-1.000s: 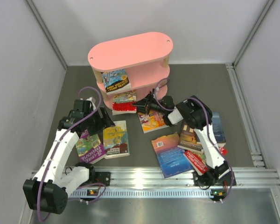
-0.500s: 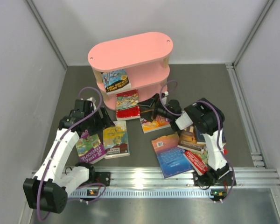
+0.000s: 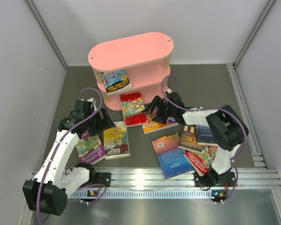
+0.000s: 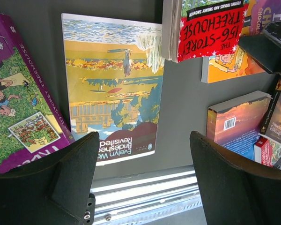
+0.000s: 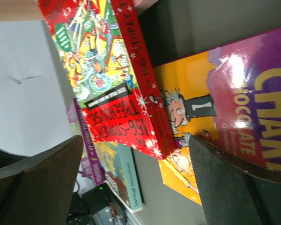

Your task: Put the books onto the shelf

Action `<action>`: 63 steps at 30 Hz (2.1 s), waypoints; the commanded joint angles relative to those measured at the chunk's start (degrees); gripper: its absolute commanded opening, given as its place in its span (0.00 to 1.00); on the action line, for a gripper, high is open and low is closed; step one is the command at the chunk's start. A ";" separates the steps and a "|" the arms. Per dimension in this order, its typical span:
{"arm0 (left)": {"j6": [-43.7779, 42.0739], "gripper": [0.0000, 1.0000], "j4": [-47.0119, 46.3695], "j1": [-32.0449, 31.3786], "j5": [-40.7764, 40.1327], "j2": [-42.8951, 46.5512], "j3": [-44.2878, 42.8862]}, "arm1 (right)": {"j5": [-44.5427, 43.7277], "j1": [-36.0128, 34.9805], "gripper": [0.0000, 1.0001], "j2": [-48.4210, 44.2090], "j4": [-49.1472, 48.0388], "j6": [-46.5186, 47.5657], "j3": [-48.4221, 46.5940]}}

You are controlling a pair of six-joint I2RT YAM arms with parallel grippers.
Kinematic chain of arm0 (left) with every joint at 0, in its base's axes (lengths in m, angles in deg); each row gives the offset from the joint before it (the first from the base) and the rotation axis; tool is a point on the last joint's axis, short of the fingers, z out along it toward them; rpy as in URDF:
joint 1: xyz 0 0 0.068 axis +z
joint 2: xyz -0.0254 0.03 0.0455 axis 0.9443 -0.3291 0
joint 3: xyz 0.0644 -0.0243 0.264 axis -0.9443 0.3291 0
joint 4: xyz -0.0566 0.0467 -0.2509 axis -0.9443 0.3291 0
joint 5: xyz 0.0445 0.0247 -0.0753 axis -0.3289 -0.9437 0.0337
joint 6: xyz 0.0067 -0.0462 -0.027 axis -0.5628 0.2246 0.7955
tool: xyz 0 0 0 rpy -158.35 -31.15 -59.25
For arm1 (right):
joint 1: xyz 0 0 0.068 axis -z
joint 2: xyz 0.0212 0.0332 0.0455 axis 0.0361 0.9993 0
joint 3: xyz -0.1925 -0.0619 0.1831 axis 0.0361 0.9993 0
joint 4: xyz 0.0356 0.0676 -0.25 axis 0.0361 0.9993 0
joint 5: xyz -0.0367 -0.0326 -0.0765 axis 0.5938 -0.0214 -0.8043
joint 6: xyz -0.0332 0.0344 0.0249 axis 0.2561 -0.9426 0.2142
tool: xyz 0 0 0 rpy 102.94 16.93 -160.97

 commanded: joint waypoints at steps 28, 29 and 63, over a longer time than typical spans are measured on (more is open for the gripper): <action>-0.42 0.83 -0.95 -0.92 -1.35 2.24 0.34 | -6.81 -6.01 0.40 7.25 18.78 6.53 -13.34; -0.42 0.83 -0.95 -0.92 -1.35 2.07 0.34 | -6.90 -6.09 0.38 7.70 18.79 6.71 -15.44; -0.06 0.83 -0.51 -1.36 -2.23 2.94 0.26 | -6.46 -8.73 0.27 18.95 9.20 -9.55 -31.46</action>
